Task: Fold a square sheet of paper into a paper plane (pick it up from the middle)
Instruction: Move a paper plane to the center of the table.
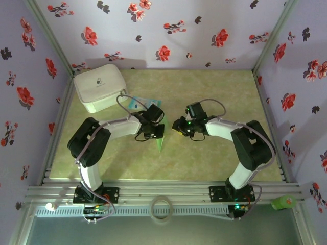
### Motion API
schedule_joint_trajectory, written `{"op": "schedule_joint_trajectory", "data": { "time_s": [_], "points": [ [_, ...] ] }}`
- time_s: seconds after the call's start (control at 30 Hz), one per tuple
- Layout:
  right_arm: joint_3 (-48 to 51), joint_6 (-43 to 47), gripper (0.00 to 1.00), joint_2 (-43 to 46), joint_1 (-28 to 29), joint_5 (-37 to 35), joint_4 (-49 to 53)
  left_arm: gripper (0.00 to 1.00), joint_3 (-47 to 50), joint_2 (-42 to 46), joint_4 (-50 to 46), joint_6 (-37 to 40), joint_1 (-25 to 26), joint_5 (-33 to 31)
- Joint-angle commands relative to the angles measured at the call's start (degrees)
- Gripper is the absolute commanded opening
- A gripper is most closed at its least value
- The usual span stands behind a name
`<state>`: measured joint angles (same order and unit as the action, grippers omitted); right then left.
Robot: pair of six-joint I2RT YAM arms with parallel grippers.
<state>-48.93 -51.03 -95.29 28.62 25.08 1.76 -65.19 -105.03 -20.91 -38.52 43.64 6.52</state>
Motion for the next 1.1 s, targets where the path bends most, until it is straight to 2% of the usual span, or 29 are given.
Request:
{"op": "schedule_joint_trajectory", "data": {
  "time_s": [0.0,0.17,1.07],
  "points": [
    [2.1,0.7,0.32,2.4,-1.3,-2.8,0.7,0.07,-3.0,0.8,-7.4,2.5,0.5,-6.1],
    [3.0,0.4,0.32,2.9,-2.0,-2.6,0.1,0.1,-4.3,-0.5,-8.6,2.8,0.7,-6.5],
    [3.4,-0.2,0.32,3.9,-2.3,-2.8,0.7,0.13,-7.5,-5.4,-10.2,0.9,2.6,-5.8]
  ]
}}
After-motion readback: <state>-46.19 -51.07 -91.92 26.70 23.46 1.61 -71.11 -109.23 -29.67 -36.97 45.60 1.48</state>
